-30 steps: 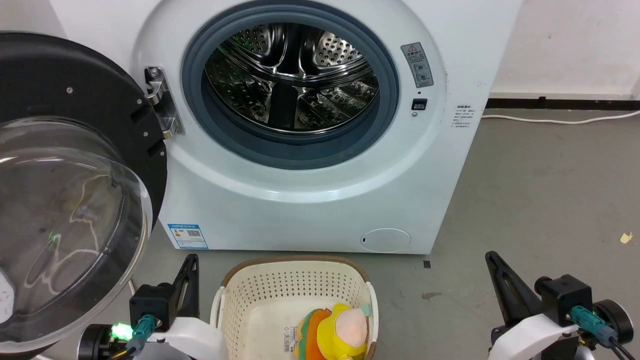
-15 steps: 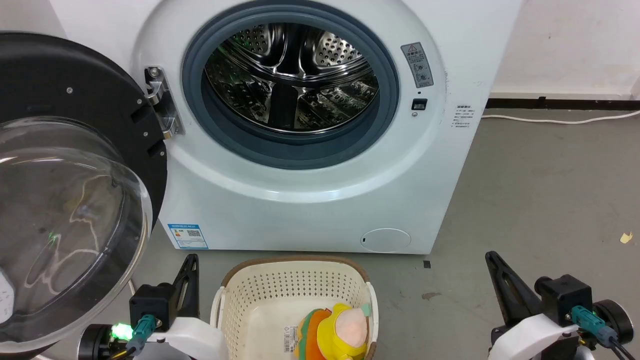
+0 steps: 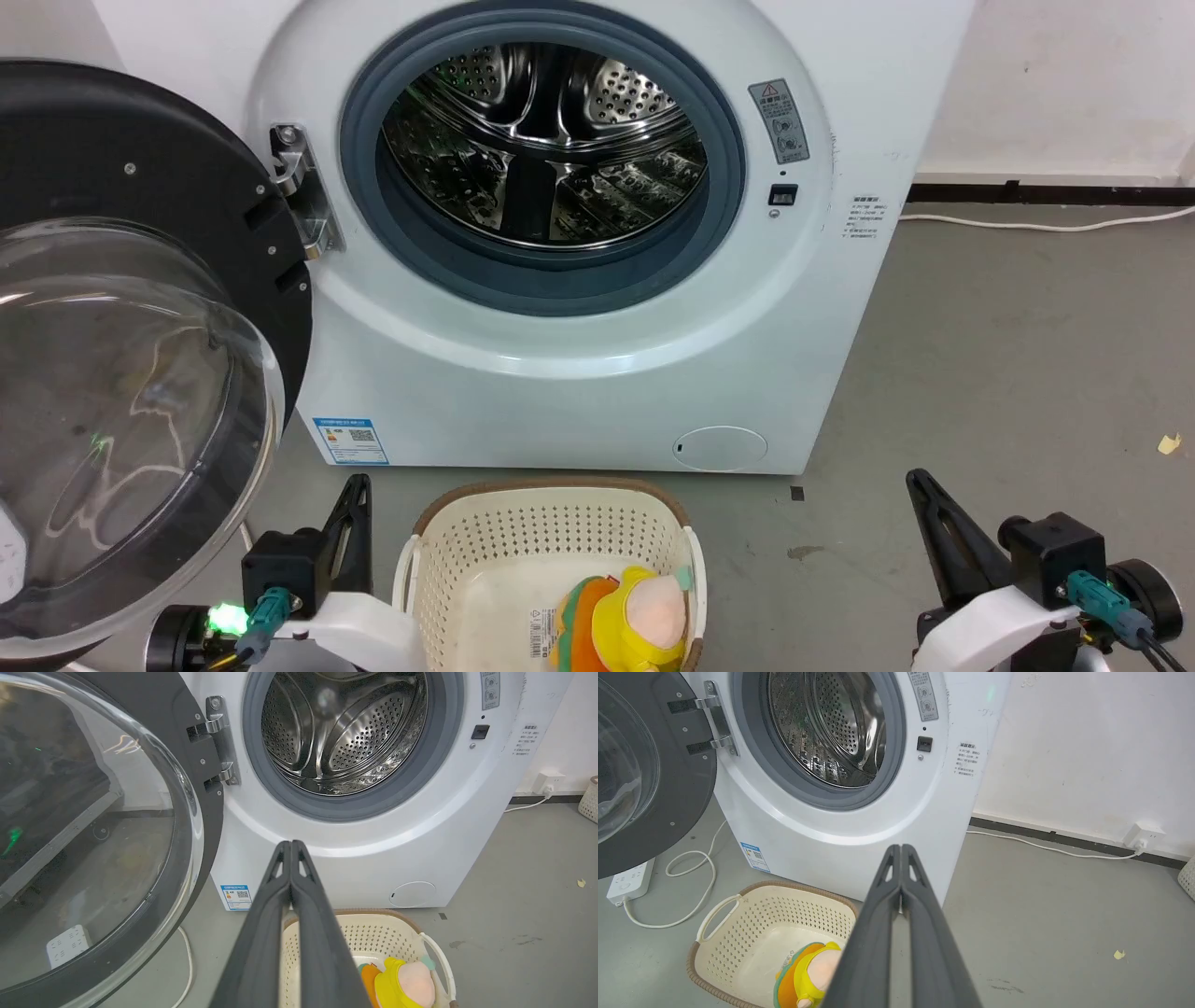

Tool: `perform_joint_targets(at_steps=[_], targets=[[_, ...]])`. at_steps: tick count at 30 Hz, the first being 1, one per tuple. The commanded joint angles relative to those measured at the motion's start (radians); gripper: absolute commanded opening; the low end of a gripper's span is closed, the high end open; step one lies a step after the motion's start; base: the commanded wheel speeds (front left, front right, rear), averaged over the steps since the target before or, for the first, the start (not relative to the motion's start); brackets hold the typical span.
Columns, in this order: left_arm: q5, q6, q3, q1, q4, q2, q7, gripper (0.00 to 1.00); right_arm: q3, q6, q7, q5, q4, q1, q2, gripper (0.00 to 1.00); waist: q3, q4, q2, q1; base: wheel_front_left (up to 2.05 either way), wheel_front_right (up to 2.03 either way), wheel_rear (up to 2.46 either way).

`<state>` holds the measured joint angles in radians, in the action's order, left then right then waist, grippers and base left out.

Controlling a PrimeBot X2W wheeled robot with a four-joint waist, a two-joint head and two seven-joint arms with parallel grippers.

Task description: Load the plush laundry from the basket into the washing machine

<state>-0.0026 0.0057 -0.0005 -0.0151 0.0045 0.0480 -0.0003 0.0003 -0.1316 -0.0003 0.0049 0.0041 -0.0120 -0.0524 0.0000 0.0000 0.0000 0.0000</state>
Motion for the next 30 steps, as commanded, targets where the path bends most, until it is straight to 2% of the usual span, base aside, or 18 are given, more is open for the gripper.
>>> perform_joint_targets(at_steps=[1,16,17,30], targets=[[0.003,-0.006,0.000,0.015,-0.005,0.002,0.000,0.00,0.000,0.001,0.000,-0.005,-0.004,0.012,0.002,0.00,0.000,0.000,0.0000,0.0000,0.00,0.00,0.00],[0.003,-0.006,0.000,0.015,-0.005,0.002,0.000,0.00,0.000,0.001,0.000,-0.005,-0.004,0.012,0.002,0.00,0.000,0.000,0.0000,0.0000,0.00,0.00,0.00],[0.000,0.000,0.000,0.000,0.000,0.000,0.000,1.00,0.000,0.000,0.000,0.000,0.000,0.000,0.000,1.00,0.000,0.000,0.0000,0.0000,0.00,0.00,0.00],[-0.013,0.003,-0.012,0.001,-0.005,0.000,-0.021,1.00,-0.012,0.000,-0.020,0.020,0.000,-0.002,0.000,1.00,0.007,-0.003,0.0000,0.0000,0.00,0.00,0.00]])
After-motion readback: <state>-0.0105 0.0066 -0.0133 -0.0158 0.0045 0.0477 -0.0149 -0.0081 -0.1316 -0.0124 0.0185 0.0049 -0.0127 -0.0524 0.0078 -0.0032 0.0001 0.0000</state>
